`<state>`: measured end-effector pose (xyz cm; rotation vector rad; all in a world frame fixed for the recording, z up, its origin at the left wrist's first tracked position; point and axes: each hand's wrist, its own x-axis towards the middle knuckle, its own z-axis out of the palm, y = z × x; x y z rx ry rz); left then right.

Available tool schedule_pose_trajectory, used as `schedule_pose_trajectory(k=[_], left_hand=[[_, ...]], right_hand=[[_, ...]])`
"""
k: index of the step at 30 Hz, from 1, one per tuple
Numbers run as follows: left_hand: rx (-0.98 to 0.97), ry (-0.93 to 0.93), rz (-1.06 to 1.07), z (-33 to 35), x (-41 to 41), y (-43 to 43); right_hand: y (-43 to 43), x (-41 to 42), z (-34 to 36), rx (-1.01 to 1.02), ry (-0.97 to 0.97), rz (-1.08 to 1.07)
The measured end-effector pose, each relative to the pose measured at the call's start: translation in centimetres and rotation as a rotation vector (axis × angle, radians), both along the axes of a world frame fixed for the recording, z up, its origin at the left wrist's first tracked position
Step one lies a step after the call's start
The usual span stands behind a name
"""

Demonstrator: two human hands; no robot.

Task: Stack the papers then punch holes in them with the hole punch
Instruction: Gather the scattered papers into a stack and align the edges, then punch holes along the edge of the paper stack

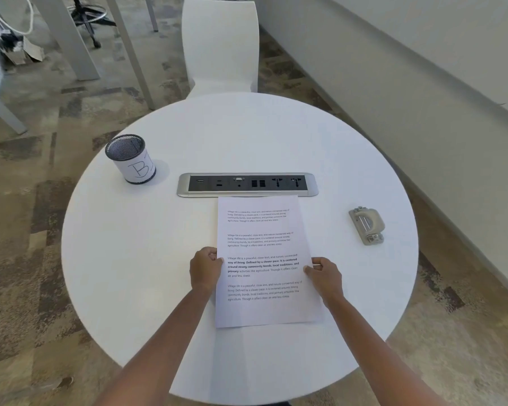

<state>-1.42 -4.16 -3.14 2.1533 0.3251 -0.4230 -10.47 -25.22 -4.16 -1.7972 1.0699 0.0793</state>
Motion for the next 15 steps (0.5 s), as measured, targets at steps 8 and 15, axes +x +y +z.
schedule_pose_trajectory(k=[8, 15], left_hand=[[0.178, -0.038, -0.06, -0.1, -0.5, -1.1], [0.371, -0.256, -0.447, -0.1, -2.2, -4.4]], right_hand=[[-0.8, -0.1, -0.3, -0.041, -0.004, 0.018], [-4.4, 0.1, 0.7, -0.168, -0.071, -0.072]])
